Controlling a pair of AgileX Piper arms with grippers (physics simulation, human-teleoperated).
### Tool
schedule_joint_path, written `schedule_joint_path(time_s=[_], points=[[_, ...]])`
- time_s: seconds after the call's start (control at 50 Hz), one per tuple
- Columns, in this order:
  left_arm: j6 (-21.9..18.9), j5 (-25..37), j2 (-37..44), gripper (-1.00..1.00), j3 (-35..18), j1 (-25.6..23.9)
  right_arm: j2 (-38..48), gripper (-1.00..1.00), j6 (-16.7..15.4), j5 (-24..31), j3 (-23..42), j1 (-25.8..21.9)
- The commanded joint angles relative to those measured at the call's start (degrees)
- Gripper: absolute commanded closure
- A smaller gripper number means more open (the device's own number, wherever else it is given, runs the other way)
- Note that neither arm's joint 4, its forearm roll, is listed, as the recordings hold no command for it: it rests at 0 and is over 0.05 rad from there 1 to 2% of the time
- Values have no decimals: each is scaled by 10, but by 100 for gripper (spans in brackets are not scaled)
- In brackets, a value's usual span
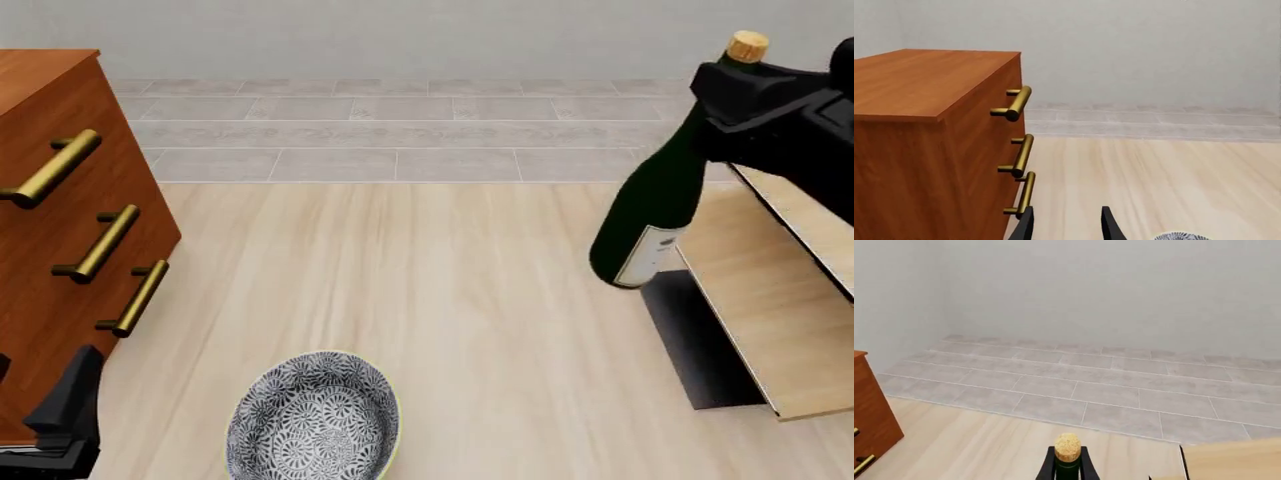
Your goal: Put the wine bottle on the wine rack.
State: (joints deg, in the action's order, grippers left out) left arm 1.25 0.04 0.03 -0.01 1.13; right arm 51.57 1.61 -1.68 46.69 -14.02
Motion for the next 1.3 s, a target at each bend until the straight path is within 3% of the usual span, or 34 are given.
schedule_joint_path(time_s=[0.02, 0.9, 0.92, 1.2, 1.3], points=[[1, -1, 0, -100, 0, -3, -18, 100, 19, 30, 33, 31], [3, -2, 0, -100, 0, -11, -60, 100, 88, 108, 111, 153], [2, -2, 0, -100, 0, -12, -59, 100, 78, 111, 113, 159], [3, 0, 0, -100, 0, -13, -46, 100, 119, 129, 139, 204], [3, 0, 0, -100, 0, -13, -39, 100, 116, 139, 154, 214]])
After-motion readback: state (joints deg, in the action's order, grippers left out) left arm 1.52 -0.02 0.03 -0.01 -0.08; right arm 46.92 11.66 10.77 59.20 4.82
